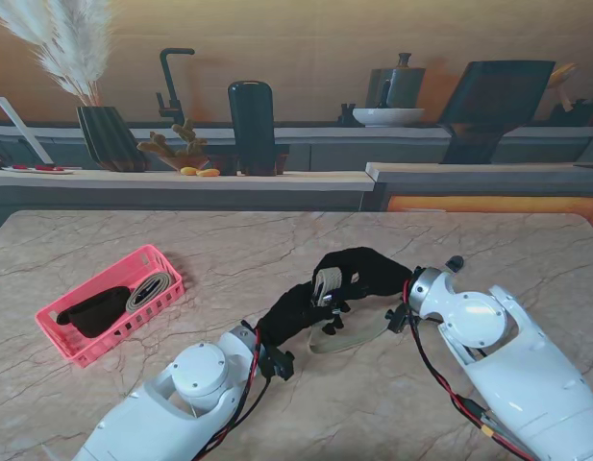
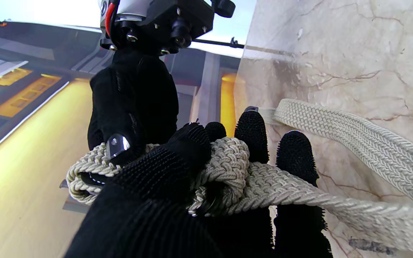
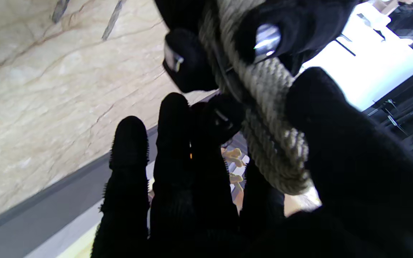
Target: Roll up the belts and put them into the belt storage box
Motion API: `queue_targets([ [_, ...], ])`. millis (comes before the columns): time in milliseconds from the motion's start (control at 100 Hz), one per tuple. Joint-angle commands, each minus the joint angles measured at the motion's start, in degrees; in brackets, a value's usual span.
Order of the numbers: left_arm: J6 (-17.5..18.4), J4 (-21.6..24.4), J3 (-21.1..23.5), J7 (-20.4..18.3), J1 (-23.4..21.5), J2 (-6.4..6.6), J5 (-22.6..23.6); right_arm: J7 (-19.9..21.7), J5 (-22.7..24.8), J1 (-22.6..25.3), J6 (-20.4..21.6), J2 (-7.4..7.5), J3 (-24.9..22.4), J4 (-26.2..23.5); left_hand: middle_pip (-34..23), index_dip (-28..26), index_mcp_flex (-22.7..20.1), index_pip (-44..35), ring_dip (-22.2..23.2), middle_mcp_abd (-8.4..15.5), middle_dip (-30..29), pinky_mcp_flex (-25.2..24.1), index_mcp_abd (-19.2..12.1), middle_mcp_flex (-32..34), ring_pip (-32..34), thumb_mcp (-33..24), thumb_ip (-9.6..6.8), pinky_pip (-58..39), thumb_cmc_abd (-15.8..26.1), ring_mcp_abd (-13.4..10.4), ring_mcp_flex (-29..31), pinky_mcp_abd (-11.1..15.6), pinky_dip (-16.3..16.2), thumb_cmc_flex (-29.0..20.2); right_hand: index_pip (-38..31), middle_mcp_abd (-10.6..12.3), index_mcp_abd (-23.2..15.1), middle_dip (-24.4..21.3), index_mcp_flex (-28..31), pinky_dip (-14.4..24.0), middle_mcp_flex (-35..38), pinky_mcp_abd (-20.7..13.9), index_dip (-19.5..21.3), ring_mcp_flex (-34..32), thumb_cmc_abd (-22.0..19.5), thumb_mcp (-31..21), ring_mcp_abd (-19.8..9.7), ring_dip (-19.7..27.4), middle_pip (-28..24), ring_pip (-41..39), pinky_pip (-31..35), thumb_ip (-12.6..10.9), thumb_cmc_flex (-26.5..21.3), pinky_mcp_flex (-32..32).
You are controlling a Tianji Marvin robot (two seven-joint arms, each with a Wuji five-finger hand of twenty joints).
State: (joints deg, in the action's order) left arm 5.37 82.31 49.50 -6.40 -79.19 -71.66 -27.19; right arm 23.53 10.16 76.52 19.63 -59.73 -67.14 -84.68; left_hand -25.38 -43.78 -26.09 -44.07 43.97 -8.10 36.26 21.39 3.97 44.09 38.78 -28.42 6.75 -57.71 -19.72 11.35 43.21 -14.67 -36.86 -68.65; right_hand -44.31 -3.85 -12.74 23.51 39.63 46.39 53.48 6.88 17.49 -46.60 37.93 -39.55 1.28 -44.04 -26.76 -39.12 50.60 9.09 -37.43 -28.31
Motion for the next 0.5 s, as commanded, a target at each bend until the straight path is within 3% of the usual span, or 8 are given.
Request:
queue_targets([
  [0, -0.53, 0.71, 0.42, 0.48, -0.22, -0.65, -1.10, -2.90, 1.48, 0.66, 0.25, -0.93, 0.82, -0.18, 0.45, -0.66, -1.90, -3.34, 0.65, 0.48, 0.84, 0.45, -3.80, 2.21, 0.92, -1.33, -2.40, -1.09, 7.86, -1.06, 2.53, 0.83, -1.69, -5.31, -11.40, 4.90, -6.52, 1.76, 8.73, 1.52, 10.04, -0.57, -2.64, -2.16, -5.15, -0.95, -1.06, -0.31, -1.33, -1.25, 2.20, 0.95, -6.69, -0.95],
  [30, -0.82, 0.70, 0.44, 0.78, -0.24, -0.76, -1.26, -3.99, 1.80, 0.71, 0.43, -1.15, 0.95, -0.19, 1.80, -0.02, -2.28, -2.12, 0.59, 0.25, 1.31, 0.39, -3.81, 2.89, 0.50, 0.40, -2.12, -0.77, 6.27, -1.04, 2.66, 0.70, -1.57, -5.11, -12.25, 5.12, -6.50, 1.67, 9.69, 1.42, 11.62, -0.51, -3.46, -2.76, -4.87, -2.18, -1.09, -0.47, -1.21, -1.85, 2.63, 1.33, -6.39, -1.16],
  [80, -1.45, 0.63, 0.47, 1.13, -0.22, -0.94, -1.61, -6.36, 2.23, 0.89, 0.76, -1.65, 1.07, -0.28, 5.51, 2.18, -1.97, -0.18, 1.18, -0.26, 3.03, -1.09, -3.78, 3.69, -1.52, -1.97, -2.18, 0.17, 1.82, -0.04, 1.77, 0.05, -1.13, 1.33, -13.02, 4.96, -6.48, 1.77, 10.67, 1.33, 13.33, -0.32, -3.91, -3.57, -4.53, -3.30, -1.10, -0.58, -1.63, -2.37, 3.08, 1.77, -5.92, -1.60],
  [140, -2.10, 0.48, 0.52, 1.62, -0.19, -1.21, -2.17, -10.12, 2.71, 1.38, 1.00, -2.48, 0.97, -0.71, 5.17, 3.04, -1.69, 0.36, -1.12, -0.39, 2.65, -2.19, -3.67, 3.39, -1.10, -6.06, -2.33, -0.18, -2.78, 1.40, 0.67, -0.80, -1.43, 7.90, -13.55, 4.43, -5.84, 1.36, 11.26, 1.01, 14.04, 0.02, -4.24, -3.91, -4.08, -5.03, -0.94, -0.34, -2.16, -2.39, 3.53, 2.59, -5.44, -1.57],
  [240, -2.73, 0.13, 0.56, 1.58, 0.10, -1.35, -2.59, -17.56, 6.12, 2.35, 1.23, -3.91, 0.11, -2.18, 2.89, 4.22, -1.45, 3.02, -3.43, 0.12, -0.51, -5.07, -3.26, 1.46, -2.45, -4.33, -2.31, 0.42, -5.91, 2.32, -1.28, -1.79, -1.46, 12.75, -13.85, 4.37, -5.51, 1.12, 11.70, 0.84, 14.36, 0.02, -4.33, -4.30, -3.66, -6.43, -0.88, -0.42, -3.00, -3.21, 4.59, 3.47, -5.15, -1.85],
  [390, -2.68, 0.33, 0.38, 3.61, 0.28, -1.49, -0.28, -24.02, 9.91, 2.92, 0.80, -5.08, -1.72, -4.82, 1.42, 3.89, -1.68, 3.48, -5.50, 0.21, -1.96, -5.60, -3.21, 1.43, -3.21, -4.40, -2.49, 2.14, -6.43, 1.79, -1.26, -1.46, 0.39, 13.70, -14.09, 4.49, -5.65, 0.99, 11.60, 0.45, 14.22, -0.39, -4.13, -4.18, -3.44, -7.32, -1.17, -0.29, -3.43, -3.42, 5.05, 3.56, -4.82, -2.21],
  [490, -2.87, 1.02, 0.50, 6.54, -0.11, -1.79, 1.69, -27.81, 13.11, 2.86, 0.69, -5.60, -2.73, -6.25, 2.13, 4.61, -1.39, 3.26, -6.60, -0.12, -0.96, -5.70, -3.11, 1.56, -3.33, -1.10, -2.45, 2.95, -4.06, 2.16, -1.98, -1.39, 3.07, 10.66, -14.24, 4.46, -5.73, 1.05, 11.47, 0.22, 13.95, -0.60, -3.96, -4.08, -3.56, -7.76, -1.22, -0.34, -3.97, -3.95, 5.62, 3.70, -4.61, -2.48],
])
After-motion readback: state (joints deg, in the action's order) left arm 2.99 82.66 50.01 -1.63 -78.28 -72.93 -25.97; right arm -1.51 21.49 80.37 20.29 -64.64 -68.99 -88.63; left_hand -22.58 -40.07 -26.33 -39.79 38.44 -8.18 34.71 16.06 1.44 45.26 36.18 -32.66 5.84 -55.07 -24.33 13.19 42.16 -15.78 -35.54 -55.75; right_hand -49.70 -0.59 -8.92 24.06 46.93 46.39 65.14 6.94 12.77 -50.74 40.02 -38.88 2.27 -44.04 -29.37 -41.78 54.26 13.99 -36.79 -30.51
